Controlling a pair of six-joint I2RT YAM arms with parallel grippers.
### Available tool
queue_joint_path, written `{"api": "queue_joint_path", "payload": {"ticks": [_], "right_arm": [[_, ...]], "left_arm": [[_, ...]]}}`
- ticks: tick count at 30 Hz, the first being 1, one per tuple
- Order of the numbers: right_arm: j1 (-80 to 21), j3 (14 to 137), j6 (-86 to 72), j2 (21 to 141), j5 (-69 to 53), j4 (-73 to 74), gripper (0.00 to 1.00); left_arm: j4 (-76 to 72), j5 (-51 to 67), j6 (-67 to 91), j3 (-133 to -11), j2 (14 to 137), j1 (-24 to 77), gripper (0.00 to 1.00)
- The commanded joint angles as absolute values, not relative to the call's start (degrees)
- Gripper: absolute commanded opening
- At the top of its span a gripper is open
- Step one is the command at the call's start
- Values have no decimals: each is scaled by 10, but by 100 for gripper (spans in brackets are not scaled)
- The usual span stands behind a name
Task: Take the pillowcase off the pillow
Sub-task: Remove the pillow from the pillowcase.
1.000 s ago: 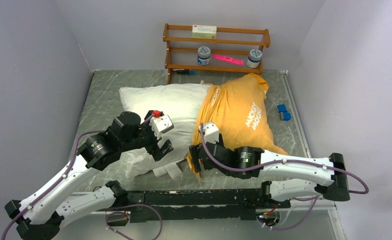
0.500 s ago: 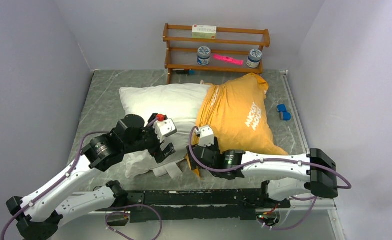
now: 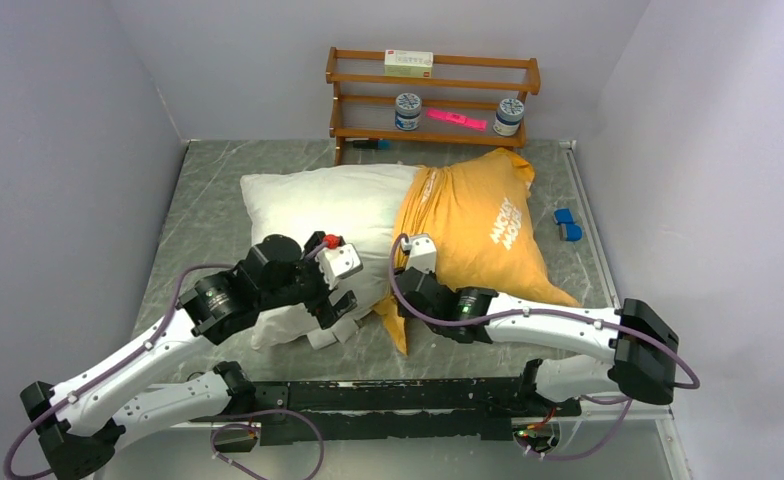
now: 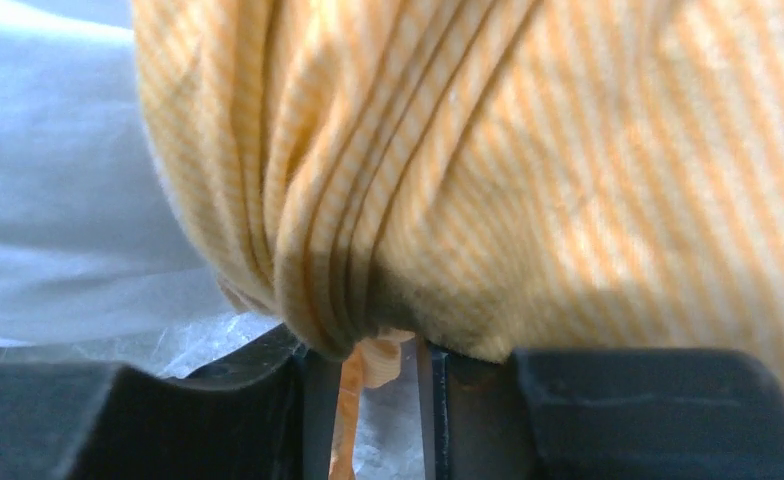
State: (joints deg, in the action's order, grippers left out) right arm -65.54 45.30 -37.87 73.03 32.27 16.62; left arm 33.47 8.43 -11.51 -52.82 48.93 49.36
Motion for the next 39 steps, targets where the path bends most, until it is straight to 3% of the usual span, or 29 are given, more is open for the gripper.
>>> {"api": "queue_joint_path", "payload": {"ticks": [1,8,21,30,39], "right_arm": [[-634,447,-341,693,340,146,28],[-627,440,-311,657,334,148,0],[-622,448,-284,626,320,139,0],[-622,451,-278,608,310,140,0],[-622,457,-271,604,298,138,0]], "left_arm": [[295,60,-120,-525,500,507,97],[286,17,-112,-538,530,532,96],[222,-146,-208,-505,531,678,97],[106,-185,-339,-428,524,692,97],[5,-237,-370,-383,579,694,97]]}}
